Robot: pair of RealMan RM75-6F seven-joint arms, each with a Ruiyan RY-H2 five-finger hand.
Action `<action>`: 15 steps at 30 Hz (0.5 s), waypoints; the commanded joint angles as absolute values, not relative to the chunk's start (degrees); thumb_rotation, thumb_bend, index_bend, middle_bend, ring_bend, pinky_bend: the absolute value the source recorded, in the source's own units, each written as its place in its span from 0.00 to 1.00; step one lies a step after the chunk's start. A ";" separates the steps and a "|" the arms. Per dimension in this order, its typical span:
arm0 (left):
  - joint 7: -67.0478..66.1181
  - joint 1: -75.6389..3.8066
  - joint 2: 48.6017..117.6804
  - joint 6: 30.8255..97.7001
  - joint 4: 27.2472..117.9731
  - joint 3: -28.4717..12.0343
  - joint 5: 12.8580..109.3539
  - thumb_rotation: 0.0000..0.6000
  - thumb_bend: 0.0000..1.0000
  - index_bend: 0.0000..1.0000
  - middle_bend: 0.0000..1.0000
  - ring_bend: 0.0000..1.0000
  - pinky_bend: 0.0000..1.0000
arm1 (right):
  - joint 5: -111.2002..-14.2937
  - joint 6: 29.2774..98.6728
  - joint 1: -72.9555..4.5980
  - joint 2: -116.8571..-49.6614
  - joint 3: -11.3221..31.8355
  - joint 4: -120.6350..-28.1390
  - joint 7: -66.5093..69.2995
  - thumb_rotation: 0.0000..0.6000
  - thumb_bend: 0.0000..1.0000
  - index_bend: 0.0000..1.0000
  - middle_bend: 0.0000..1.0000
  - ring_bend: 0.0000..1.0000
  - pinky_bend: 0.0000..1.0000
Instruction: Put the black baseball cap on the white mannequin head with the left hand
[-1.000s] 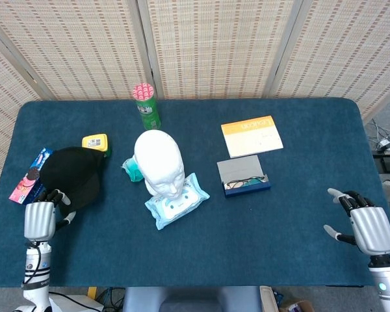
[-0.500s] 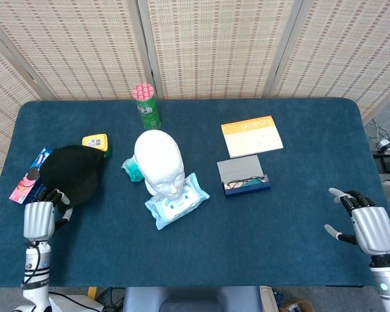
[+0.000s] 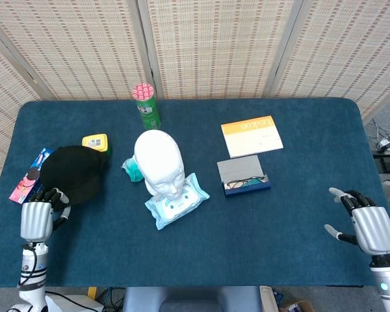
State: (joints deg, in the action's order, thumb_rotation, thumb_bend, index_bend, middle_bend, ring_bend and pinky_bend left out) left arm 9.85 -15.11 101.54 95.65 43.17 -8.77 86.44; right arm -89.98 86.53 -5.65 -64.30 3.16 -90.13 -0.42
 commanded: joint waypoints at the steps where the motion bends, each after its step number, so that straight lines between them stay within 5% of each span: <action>1: 11.88 -15.40 102.20 97.92 41.25 -8.90 87.51 1.00 0.44 0.65 0.54 0.35 0.49 | -90.05 86.60 -5.63 -64.25 3.15 -90.14 -0.30 1.00 0.00 0.24 0.40 0.26 0.40; 15: 15.56 -16.17 101.46 104.94 38.13 -9.90 89.07 1.00 0.44 0.71 0.61 0.41 0.50 | -90.16 86.80 -5.55 -64.25 3.15 -90.15 -0.29 1.00 0.00 0.24 0.40 0.26 0.40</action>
